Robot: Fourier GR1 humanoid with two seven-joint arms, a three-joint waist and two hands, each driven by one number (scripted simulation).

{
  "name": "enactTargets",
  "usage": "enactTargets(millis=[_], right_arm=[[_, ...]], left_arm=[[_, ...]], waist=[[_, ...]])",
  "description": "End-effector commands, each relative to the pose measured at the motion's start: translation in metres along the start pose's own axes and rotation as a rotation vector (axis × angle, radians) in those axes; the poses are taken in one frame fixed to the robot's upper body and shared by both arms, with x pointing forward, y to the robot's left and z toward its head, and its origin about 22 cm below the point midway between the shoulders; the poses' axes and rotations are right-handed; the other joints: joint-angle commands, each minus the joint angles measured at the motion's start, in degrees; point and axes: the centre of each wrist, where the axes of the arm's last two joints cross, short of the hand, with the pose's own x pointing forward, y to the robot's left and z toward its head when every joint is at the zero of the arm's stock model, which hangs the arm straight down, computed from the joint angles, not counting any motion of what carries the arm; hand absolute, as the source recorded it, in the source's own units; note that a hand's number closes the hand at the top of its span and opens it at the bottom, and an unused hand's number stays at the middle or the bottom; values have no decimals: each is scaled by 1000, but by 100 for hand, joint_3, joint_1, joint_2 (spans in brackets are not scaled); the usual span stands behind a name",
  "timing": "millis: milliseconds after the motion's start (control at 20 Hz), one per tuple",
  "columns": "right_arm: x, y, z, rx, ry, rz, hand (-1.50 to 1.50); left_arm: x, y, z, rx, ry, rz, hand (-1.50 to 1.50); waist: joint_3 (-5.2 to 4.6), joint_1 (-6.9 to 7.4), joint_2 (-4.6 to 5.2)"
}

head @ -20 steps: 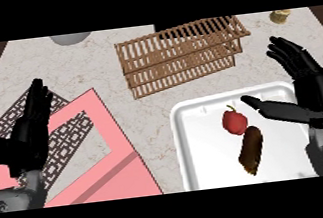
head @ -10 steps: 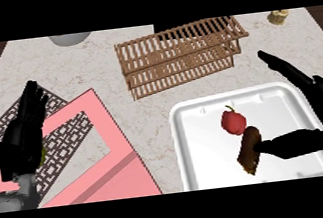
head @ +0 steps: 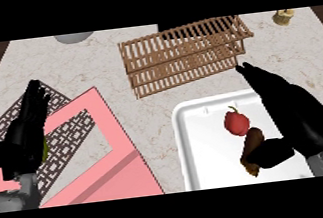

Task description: Pick the bell pepper from the tray and place it in the tiered shelf

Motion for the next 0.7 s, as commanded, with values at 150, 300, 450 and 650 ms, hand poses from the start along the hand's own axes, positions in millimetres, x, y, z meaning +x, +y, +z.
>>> enactTargets(millis=[150,300,450,650], right_arm=[[56,40,-25,4,132,164,-150],[55,41,-17,10,197,244,-150],[41,62,-26,38,272,342,-150],[20,60,-46,35,335,339,-150]], left_arm=[[-2,-10,-5,4,-5,6,0],[6,4,6,8,-2,12,0],[4,-4,5,-4,2,4,0],[14,-4,-4,13,-2,17,0]], waist=[[16,12,33],[18,-19,-2],[17,-60,4],[24,-87,16]])
